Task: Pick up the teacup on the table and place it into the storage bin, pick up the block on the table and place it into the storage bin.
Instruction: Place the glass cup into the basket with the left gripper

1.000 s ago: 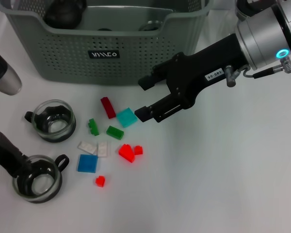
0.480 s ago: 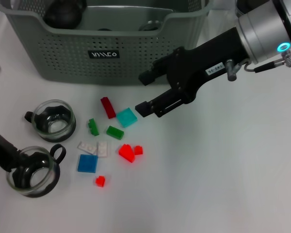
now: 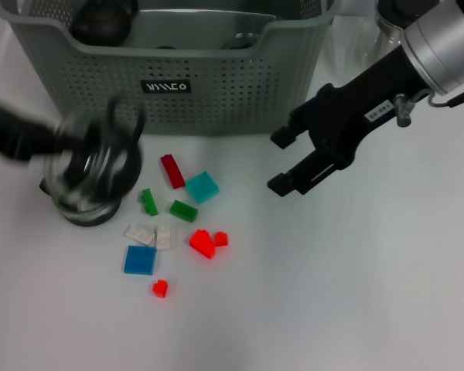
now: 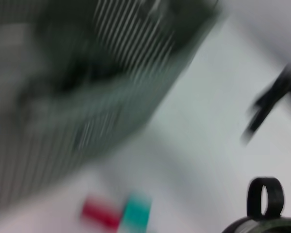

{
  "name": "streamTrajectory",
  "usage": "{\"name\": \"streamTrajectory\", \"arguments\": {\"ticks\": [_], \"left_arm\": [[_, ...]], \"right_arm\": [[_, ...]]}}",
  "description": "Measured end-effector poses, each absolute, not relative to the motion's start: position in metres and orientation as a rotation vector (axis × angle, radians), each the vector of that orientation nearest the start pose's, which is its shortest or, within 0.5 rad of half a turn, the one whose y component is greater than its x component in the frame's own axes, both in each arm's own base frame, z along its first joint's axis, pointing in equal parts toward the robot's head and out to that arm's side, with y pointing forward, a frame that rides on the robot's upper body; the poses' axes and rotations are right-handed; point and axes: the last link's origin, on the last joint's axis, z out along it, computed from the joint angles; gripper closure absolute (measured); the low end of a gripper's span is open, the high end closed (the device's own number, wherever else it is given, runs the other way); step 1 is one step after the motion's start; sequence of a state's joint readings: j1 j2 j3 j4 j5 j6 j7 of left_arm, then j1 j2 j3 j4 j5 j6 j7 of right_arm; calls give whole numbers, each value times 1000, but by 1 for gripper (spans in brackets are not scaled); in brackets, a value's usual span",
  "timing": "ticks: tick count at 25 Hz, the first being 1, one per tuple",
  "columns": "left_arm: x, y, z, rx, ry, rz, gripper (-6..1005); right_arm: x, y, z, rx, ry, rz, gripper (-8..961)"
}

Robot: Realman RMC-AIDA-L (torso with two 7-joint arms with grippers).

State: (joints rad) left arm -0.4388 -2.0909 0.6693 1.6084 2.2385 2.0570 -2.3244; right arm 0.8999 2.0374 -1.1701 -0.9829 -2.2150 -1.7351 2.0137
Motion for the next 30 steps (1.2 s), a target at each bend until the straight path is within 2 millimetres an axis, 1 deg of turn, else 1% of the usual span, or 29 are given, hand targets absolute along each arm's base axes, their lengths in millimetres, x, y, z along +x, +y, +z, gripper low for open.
{"name": "streamTrajectory", "arguments": {"ticks": [2,4,6,7,10,12,13,17,21,26,30], "left_arm": [[-189,302,132,-2657,-1048,-312,950],[-169,322,140,-2650,-977,-388,950],[-149,348,146,-2632,-930,-439,950],[-143,356,147,-2629,-922,-451,950],[-121,399,148,-2590,-936,-428,950],[-116,425,142,-2526,-975,-344,950],[-115,437,137,-2497,-986,-292,950],[-113,471,115,-2413,-1008,-142,950],[-124,495,93,-2314,-1010,-25,950],[-136,505,67,-2242,-996,51,950],[-142,509,53,-2215,-981,63,951]], "right_arm": [[112,369,-9,-3211,405,-162,98],[114,369,-8,-3208,411,-176,98],[115,369,-8,-3207,416,-180,98],[115,370,-8,-3205,419,-182,98],[119,370,-5,-3197,448,-192,98],[121,370,-3,-3192,468,-199,99],[122,370,-3,-3190,479,-201,100],[128,372,0,-3183,518,-203,100],[131,373,0,-3180,543,-204,99],[131,374,0,-3179,535,-205,99],[130,374,-3,-3182,532,-208,99]]}}
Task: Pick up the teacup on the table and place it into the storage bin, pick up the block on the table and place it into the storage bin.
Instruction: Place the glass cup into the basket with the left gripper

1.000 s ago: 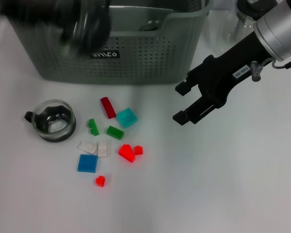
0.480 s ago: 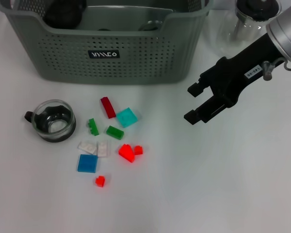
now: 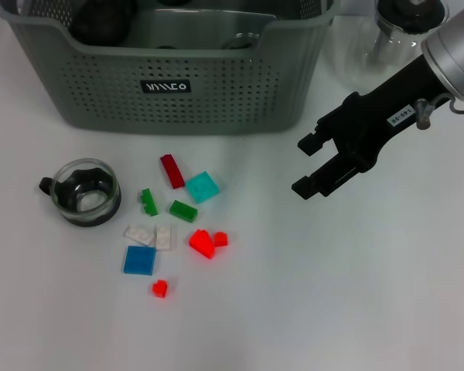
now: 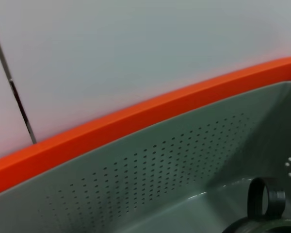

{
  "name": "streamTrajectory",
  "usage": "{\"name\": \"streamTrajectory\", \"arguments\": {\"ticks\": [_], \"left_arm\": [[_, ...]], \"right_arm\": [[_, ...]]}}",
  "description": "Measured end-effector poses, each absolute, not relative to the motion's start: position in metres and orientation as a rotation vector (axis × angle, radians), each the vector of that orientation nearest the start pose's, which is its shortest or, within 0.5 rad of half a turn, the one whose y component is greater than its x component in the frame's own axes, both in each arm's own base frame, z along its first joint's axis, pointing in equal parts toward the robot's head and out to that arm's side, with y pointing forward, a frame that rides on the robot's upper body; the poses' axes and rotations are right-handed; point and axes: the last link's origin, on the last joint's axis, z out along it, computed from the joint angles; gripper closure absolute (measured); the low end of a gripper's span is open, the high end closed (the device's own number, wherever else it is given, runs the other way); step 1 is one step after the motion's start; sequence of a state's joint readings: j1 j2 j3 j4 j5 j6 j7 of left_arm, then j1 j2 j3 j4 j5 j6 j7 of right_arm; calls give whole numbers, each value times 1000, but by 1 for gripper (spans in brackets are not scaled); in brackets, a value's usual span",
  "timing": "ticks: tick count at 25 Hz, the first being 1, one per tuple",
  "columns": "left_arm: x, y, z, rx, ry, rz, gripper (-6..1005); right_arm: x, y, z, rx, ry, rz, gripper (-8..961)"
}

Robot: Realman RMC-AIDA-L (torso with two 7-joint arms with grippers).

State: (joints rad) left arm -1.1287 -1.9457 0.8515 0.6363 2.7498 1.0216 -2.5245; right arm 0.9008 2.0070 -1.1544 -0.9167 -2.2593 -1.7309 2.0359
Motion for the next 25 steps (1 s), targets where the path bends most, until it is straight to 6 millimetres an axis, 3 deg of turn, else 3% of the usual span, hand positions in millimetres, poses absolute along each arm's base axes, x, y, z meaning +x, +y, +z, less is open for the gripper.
{"name": "streamTrajectory", "arguments": {"ticks": [7,25], "left_arm": [[-146,508,33,-2188,-918,116,951],[-146,507,17,-2178,-842,143,912]], "right_arm": [[130,375,-6,-3172,533,-205,99],[130,377,-11,-3159,528,-209,98]]}}
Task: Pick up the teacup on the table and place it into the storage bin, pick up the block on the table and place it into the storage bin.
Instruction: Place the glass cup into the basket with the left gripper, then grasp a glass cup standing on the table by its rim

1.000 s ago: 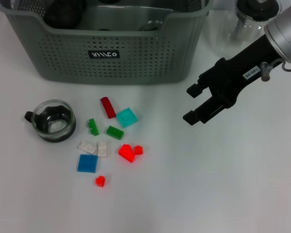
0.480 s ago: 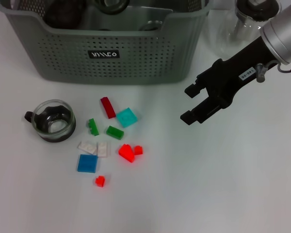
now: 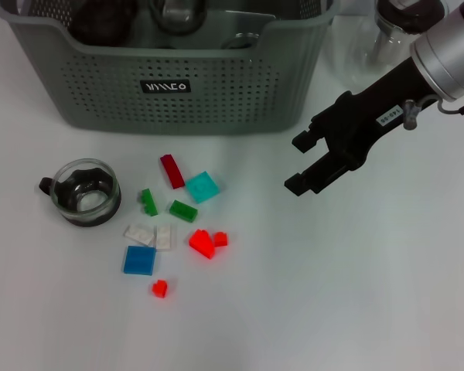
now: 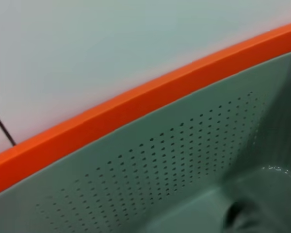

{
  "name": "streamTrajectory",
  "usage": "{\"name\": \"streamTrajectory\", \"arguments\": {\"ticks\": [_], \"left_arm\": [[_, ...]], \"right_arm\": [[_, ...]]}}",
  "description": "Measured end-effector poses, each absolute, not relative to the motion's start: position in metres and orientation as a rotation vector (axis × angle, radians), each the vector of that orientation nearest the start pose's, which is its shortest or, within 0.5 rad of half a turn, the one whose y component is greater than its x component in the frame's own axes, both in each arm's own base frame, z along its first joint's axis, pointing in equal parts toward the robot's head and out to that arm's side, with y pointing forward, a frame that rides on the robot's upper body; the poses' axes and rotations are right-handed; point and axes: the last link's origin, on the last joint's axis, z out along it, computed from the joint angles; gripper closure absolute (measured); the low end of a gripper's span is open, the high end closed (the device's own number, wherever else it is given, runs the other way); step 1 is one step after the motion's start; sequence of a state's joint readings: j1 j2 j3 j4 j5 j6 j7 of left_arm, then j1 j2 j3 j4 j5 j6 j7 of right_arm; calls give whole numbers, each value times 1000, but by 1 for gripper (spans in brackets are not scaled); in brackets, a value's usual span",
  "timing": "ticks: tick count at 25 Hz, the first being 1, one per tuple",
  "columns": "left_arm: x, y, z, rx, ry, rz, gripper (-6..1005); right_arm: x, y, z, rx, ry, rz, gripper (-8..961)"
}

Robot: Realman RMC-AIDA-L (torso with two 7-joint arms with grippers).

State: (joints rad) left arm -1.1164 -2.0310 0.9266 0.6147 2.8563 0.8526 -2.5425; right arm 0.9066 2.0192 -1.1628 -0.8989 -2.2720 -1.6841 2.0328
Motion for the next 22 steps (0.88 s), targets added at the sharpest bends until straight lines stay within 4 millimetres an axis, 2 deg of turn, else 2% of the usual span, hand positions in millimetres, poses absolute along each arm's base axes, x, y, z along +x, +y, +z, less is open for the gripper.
{"name": "streamTrajectory", "arguments": {"ticks": [4,8,12,16,22], "left_arm": [[-149,506,14,-2171,-834,135,877],[-152,505,14,-2165,-837,135,677],[-148,506,22,-2157,-834,109,613],[-137,503,41,-2159,-843,34,548],[-107,481,88,-2200,-862,-344,347]], "right_arm": [[130,377,-11,-3157,527,-206,98],[130,377,-11,-3158,525,-206,98],[132,376,-11,-3160,520,-199,98],[134,376,-11,-3158,517,-191,98],[135,376,-11,-3159,518,-188,98]]}}
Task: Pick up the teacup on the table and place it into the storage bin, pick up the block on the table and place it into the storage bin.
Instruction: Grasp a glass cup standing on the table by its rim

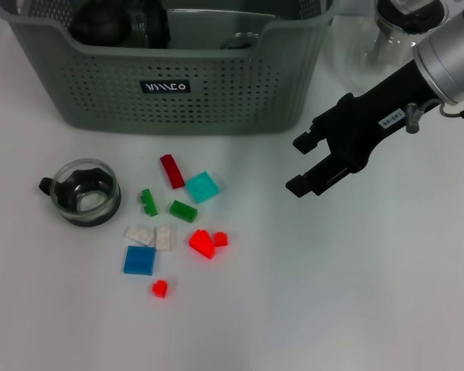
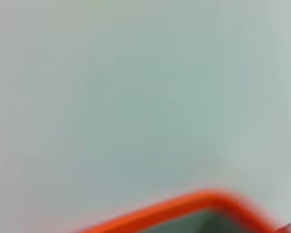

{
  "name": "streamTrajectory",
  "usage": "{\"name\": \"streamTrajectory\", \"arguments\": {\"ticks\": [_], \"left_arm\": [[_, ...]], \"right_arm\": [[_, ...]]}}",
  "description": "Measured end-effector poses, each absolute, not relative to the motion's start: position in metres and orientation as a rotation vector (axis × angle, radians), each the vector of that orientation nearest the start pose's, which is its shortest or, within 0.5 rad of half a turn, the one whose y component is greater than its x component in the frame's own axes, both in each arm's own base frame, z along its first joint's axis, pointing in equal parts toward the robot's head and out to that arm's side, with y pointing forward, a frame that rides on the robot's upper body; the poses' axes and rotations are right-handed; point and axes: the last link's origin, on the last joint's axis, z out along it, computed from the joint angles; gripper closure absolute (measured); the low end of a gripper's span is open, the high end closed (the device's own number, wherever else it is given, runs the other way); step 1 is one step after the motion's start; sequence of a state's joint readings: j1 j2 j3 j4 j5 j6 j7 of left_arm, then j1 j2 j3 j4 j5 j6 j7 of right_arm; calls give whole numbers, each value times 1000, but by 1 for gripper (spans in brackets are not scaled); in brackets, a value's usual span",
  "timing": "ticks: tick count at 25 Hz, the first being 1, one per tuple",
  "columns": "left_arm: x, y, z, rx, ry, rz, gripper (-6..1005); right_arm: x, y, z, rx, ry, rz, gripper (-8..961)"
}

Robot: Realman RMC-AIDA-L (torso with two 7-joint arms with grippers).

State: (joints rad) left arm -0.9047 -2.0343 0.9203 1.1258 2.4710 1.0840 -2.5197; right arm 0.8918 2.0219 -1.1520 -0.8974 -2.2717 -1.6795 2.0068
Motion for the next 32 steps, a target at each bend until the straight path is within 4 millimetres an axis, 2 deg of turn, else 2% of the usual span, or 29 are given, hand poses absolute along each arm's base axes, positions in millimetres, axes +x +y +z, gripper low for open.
{"name": "streamTrajectory", "arguments": {"ticks": [4,6,8,10,14,17,22,26,30,32], "left_arm": [[-93,445,116,-2327,-780,-644,201],[-89,429,126,-2368,-736,-739,128],[-88,406,136,-2422,-663,-833,129],[-90,385,137,-2489,-591,-859,129],[-103,348,122,-2668,-475,-739,131],[-126,319,106,-2788,-409,-613,132],[-156,285,96,-2816,-338,-555,134],[-183,273,92,-2798,-377,-496,135],[-214,274,85,-2792,-487,-356,134],[-222,274,82,-2797,-525,-286,135]], "right_arm": [[136,376,-11,-3160,515,-186,99],[135,375,-11,-3166,516,-182,99],[134,374,-13,-3173,516,-180,99],[135,373,-14,-3175,517,-184,99],[135,373,-14,-3176,519,-184,99],[136,372,-14,-3174,529,-181,98],[138,372,-12,-3166,546,-165,98],[140,374,-10,-3155,563,-147,98],[140,373,-14,-3153,570,-129,98],[139,372,-17,-3157,570,-120,98]]}}
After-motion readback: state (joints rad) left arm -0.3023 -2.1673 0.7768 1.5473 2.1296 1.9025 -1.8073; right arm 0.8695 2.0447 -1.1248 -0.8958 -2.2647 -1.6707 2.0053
